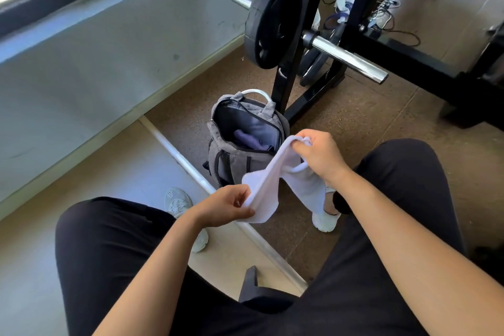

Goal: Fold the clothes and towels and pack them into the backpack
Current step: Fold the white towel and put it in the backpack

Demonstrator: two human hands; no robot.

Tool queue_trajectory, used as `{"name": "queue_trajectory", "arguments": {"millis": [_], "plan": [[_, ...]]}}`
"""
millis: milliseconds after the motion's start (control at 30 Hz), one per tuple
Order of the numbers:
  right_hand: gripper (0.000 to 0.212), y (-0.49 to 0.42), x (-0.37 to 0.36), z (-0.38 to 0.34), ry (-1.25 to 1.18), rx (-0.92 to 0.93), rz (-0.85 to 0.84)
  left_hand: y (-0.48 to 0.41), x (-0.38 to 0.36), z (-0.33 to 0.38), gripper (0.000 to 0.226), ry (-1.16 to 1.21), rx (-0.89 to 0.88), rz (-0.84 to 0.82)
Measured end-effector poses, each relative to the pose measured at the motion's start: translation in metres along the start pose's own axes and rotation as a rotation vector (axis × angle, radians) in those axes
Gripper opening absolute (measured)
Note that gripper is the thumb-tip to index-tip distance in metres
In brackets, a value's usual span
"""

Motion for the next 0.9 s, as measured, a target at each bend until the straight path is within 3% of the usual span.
{"name": "queue_trajectory", "arguments": {"millis": [133, 300, 400, 467, 567, 667, 900], "plan": [[0.025, -0.005, 0.017, 0.003, -0.069, -0.042, 0.178, -0.004, -0.002, -0.012, 0.026, -0.148, 0.094, 0.087], [0.023, -0.008, 0.033, 0.004, -0.061, -0.068, 0.284, -0.007, 0.010, -0.018, 0.028, -0.038, 0.176, 0.324], [0.009, -0.010, 0.036, 0.007, -0.031, -0.049, 0.249, -0.004, 0.016, -0.016, 0.031, 0.139, 0.180, 0.544], [0.017, -0.010, 0.036, 0.009, -0.002, -0.037, 0.158, 0.002, 0.022, -0.008, 0.037, 0.379, 0.109, 0.611], [0.018, -0.008, 0.032, 0.012, 0.028, -0.053, 0.038, 0.011, 0.028, 0.007, 0.045, 0.708, -0.017, 0.503], [0.010, -0.006, 0.026, 0.015, -0.032, -0.071, -0.017, 0.014, 0.027, 0.015, 0.054, 0.849, -0.065, 0.373], [0.010, 0.012, -0.001, 0.003, -0.314, -0.055, -0.041, 0.008, 0.006, 0.031, 0.026, 1.017, -0.029, 0.233]]}}
Point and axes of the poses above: each hand's wrist, its own y-axis away from the middle knuckle, its own x-axis out of the back of the hand, z = x × y, the point moved 2 cm from there along -y, towards the middle knuckle, and after that the axes turned 4 degrees about -y, right-handed, at the moved point
